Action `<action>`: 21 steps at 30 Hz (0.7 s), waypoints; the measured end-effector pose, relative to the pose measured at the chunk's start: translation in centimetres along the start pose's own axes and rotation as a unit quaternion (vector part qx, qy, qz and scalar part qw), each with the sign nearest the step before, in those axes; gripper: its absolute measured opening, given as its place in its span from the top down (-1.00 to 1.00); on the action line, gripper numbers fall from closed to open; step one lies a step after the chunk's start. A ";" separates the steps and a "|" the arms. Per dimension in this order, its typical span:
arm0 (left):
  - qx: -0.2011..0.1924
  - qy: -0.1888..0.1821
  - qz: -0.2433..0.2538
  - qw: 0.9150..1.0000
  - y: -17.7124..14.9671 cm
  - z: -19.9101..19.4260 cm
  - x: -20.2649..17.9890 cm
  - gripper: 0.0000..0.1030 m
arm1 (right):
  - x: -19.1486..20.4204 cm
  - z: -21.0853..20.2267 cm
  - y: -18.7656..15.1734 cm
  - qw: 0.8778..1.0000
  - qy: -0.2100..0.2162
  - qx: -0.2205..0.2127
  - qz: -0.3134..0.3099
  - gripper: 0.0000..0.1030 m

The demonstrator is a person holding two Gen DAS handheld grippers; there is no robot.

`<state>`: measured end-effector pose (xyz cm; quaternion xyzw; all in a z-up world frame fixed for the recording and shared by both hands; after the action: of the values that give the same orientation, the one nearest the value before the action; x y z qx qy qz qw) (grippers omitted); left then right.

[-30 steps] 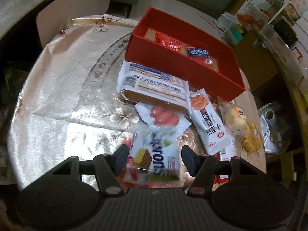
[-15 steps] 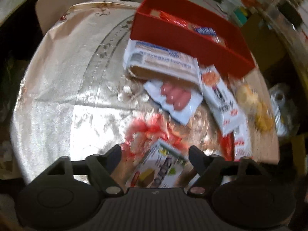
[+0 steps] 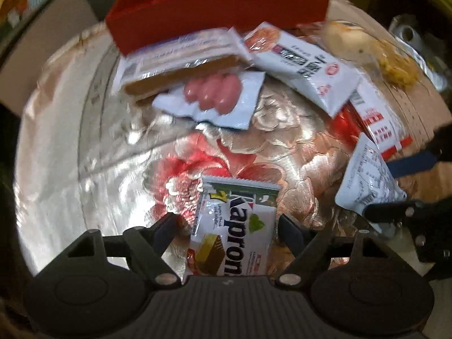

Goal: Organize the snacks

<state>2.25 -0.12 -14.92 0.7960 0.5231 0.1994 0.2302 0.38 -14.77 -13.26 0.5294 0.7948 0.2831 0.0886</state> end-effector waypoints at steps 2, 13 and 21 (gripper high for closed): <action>-0.002 -0.009 -0.007 1.000 -0.2 0.0 -0.1 -0.34 | 0.1 0.2 0.0 1.000 -0.002 0.000 -0.005 -0.13; -0.045 0.002 -0.058 0.997 1.4 -2.4 1.1 -0.03 | 0.4 -0.3 1.5 1.000 0.004 -0.022 -0.002 -0.12; -0.070 0.000 -0.096 0.993 3.6 -3.1 2.0 -0.03 | -0.2 -0.9 3.3 0.999 -0.002 -0.052 0.015 -0.11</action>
<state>3.98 0.96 -10.17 0.7238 0.5820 0.2129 0.3034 2.68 -14.30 -10.73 0.5365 0.7707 0.3248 0.1130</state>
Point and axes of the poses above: each gripper's, at about its wrist camera, not at the fingertips, and z roughly the way its jaws point, x to its left, y to its top, the point moved 6 cm from there along z, roughly the way its jaws point, and after that the axes turned 14 degrees about -x, right-handed, at the moved point
